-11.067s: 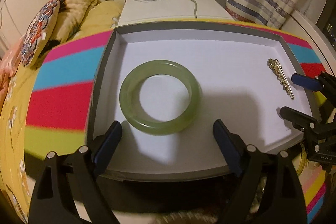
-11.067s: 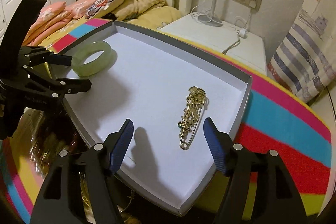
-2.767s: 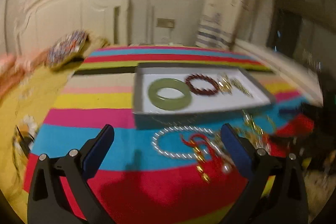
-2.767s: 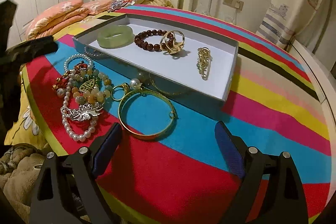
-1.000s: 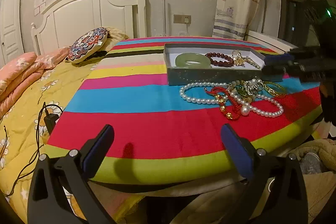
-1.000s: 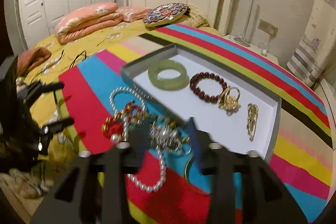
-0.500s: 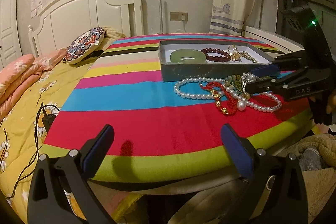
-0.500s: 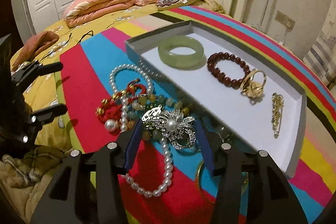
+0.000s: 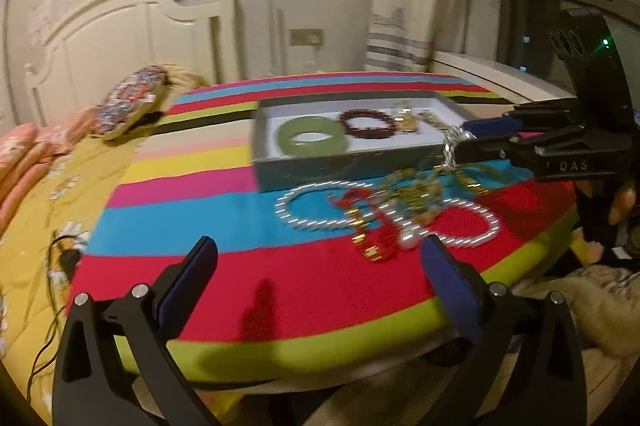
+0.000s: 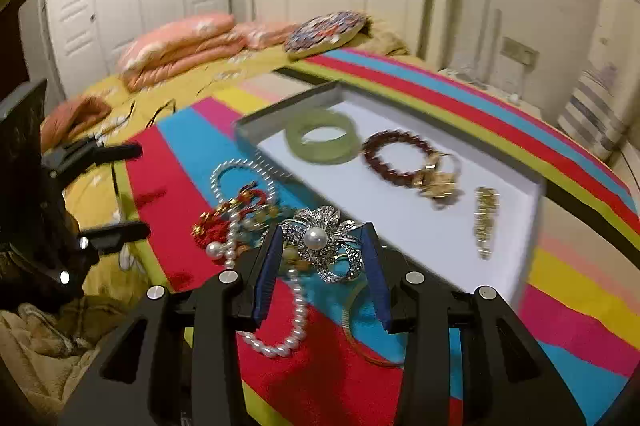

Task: Organize jewelry
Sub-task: 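Carry the silver pearl brooch toward the white box with the right tool while the left grasps the gold bangle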

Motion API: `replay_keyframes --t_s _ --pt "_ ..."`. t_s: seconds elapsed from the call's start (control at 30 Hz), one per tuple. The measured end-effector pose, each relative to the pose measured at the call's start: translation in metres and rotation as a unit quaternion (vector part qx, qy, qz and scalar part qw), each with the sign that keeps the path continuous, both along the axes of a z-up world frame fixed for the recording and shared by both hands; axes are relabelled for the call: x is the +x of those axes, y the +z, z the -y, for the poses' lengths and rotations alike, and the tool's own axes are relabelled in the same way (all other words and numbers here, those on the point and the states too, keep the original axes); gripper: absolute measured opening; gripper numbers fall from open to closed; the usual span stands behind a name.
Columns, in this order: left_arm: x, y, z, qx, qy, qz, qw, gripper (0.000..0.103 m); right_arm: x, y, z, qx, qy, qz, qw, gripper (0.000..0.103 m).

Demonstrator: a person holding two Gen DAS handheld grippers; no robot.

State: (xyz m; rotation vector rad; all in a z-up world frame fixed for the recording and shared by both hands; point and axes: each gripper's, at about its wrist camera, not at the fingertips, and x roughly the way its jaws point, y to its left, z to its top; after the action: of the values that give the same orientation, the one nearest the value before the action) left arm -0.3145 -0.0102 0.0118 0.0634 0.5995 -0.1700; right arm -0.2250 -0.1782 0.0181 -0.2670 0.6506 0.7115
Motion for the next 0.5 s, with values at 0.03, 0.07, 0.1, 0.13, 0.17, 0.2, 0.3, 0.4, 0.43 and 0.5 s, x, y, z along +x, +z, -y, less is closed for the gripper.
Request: replay_keyframes --t_s 0.03,0.07,0.1,0.13,0.17,0.2,0.3,0.4,0.43,0.5 --pt "0.003 0.001 0.005 -0.002 -0.009 -0.005 0.9999 0.101 0.0 0.002 0.007 0.004 -0.008 0.001 1.0 0.039" --pt "0.007 0.003 0.011 -0.004 -0.022 -0.012 0.9997 0.101 0.001 0.003 0.014 0.008 -0.016 0.003 1.0 0.039" --pt "0.01 0.004 0.014 -0.007 -0.032 -0.018 0.9993 0.101 0.001 0.004 0.024 0.013 -0.028 0.002 1.0 0.039" --pt "0.013 0.004 0.02 -0.01 -0.046 -0.025 0.9986 0.101 0.003 0.004 0.03 0.015 -0.035 0.002 0.999 0.039" --pt "0.017 0.005 0.026 -0.012 -0.061 -0.032 0.9976 0.1 0.004 0.004 0.037 0.019 -0.043 0.002 0.999 0.039" --pt "0.02 0.006 0.036 -0.009 -0.078 -0.039 0.9961 0.1 0.004 0.005 0.047 0.024 -0.054 0.002 0.998 0.039" --pt "0.03 0.008 0.071 0.017 -0.123 -0.048 0.9911 0.1 0.008 0.006 0.071 0.036 -0.082 0.002 0.996 0.039" --pt "0.042 0.008 0.101 0.024 -0.17 -0.06 0.9833 0.093 0.008 0.006 0.09 0.049 -0.1 0.003 0.994 0.039" --pt "0.049 0.007 0.11 0.025 -0.18 -0.07 0.9808 0.092 0.007 0.006 0.095 0.051 -0.104 0.004 0.993 0.039" --pt "0.061 0.004 0.122 0.013 -0.197 -0.092 0.976 0.089 0.004 0.004 0.101 0.054 -0.107 0.006 0.993 0.039"
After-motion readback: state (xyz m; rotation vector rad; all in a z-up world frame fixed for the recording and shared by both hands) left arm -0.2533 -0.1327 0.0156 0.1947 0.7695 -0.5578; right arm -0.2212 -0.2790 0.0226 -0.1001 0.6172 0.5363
